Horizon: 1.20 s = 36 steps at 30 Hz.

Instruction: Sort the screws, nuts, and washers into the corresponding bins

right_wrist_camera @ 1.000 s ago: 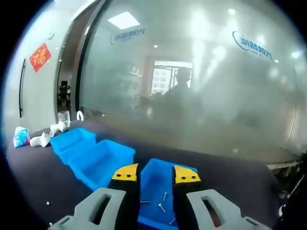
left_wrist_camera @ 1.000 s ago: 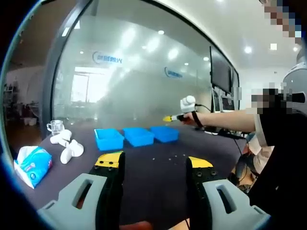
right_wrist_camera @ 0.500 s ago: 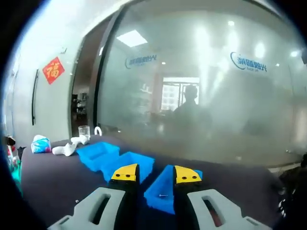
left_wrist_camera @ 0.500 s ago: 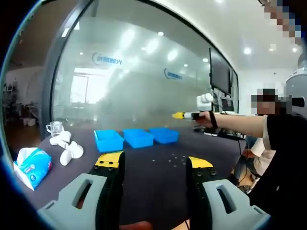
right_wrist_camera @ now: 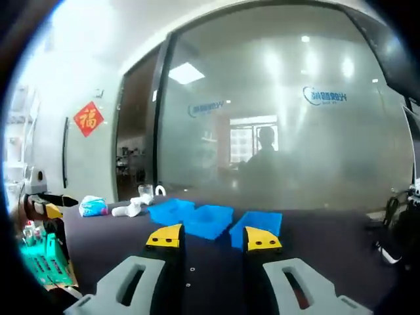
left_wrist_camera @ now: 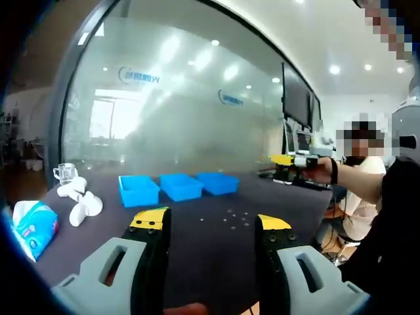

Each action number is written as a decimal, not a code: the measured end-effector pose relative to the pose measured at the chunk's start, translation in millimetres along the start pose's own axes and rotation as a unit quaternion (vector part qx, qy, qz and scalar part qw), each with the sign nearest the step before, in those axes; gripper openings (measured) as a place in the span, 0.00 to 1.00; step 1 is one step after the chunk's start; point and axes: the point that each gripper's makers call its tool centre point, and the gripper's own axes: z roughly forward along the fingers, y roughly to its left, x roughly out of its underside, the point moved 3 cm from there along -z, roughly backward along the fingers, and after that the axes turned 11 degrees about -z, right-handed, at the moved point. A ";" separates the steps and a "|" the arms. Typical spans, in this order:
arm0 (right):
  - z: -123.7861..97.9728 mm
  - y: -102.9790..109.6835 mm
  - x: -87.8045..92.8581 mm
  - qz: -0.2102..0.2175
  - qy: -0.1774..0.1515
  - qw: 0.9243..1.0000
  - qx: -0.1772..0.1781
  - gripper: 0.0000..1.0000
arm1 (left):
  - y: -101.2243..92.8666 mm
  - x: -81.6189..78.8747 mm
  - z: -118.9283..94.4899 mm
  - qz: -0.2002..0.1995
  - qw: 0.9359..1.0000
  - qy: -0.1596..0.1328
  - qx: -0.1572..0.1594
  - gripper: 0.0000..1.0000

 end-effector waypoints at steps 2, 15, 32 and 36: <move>-15.5 -2.8 6.2 0.005 0.000 1.000 0.007 0.32 | -1.6 0.5 2.0 0.002 1.000 0.002 0.003 0.49; -84.8 -16.9 25.8 -0.021 -0.003 0.997 0.079 0.32 | -1.0 7.2 4.4 -0.005 1.000 0.011 0.001 0.49; -92.2 -1.8 22.0 -0.016 -0.003 0.998 0.067 0.32 | 0.7 3.6 -1.2 0.000 1.000 0.009 -0.004 0.49; -89.1 4.9 21.6 -0.016 -0.004 0.998 0.058 0.32 | 0.1 2.0 -2.1 0.005 1.000 0.008 -0.005 0.49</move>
